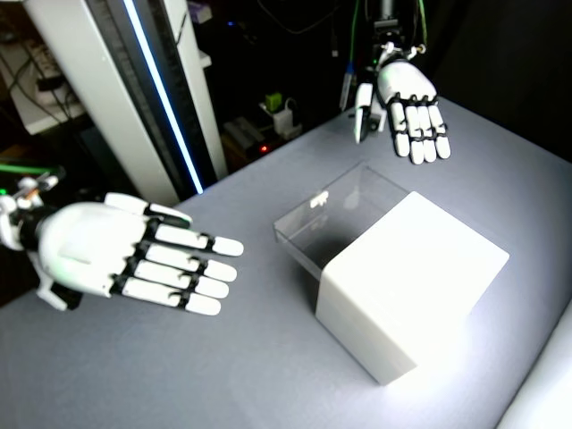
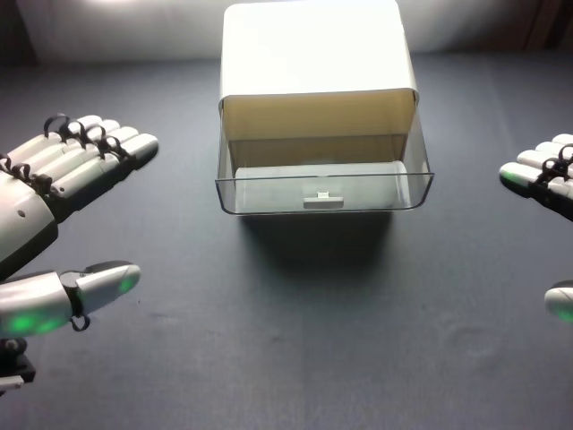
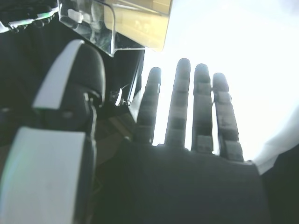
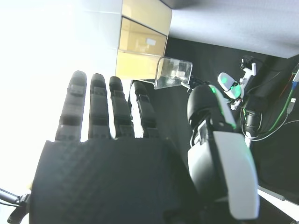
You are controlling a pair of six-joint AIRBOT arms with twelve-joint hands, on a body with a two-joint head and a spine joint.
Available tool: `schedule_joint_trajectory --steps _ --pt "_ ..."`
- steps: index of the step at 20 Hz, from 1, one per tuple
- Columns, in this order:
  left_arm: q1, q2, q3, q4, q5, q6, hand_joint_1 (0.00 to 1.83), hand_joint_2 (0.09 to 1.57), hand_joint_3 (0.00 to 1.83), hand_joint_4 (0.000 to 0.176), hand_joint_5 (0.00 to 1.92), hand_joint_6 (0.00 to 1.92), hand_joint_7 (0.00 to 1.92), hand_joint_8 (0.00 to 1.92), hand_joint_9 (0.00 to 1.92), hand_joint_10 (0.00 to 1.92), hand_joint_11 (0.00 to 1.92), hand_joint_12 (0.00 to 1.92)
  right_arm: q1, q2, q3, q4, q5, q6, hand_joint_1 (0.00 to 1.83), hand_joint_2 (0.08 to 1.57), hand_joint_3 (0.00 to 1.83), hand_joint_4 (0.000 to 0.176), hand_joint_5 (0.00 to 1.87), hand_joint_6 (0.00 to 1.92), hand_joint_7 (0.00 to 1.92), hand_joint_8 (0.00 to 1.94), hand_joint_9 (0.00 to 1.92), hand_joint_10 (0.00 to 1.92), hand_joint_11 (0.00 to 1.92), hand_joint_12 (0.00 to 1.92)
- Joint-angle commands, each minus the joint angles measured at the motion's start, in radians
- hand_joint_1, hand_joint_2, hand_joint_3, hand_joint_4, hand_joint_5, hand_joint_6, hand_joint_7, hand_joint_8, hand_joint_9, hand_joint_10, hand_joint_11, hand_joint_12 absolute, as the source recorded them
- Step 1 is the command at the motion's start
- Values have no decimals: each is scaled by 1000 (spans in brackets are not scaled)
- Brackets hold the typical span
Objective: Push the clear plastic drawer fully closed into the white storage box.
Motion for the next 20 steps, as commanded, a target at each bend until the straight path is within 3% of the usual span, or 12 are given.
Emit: schedule_joint_trajectory --steps 1,10,12,15,18,20 --pt "-8 2 2 -13 -128 -6 214 1303 23 0 0 0 0 0 0 0 0 0 2 1 -5 9 120 1 85 1359 21 0 0 0 0 0 0 0 0 0" --pt "-5 8 -1 -24 -141 -5 164 1314 9 0 0 0 0 0 0 0 0 0 -29 1 -28 -53 122 62 87 1370 3 0 0 0 35 10 44 17 29 19" --pt "-5 8 -1 -28 -141 -5 165 1319 10 0 0 0 0 0 0 0 0 0 -29 -5 -28 -81 129 88 111 1376 0 0 61 11 99 12 128 34 0 586" --pt "-5 8 -1 -35 -146 -2 206 1340 12 0 0 0 0 0 0 0 0 0 -21 -20 -23 -130 140 137 120 1396 1 0 105 16 138 8 207 76 0 972" --pt "-4 10 0 -44 -149 2 217 1361 18 0 0 0 0 0 0 0 0 0 3 -51 -9 -186 138 187 78 1418 3 0 98 6 138 3 163 62 0 883" --pt "-4 10 1 -48 -148 4 247 1365 12 0 0 0 0 0 0 0 0 0 30 -79 4 -217 120 210 147 1405 0 0 116 10 173 12 197 72 0 863"
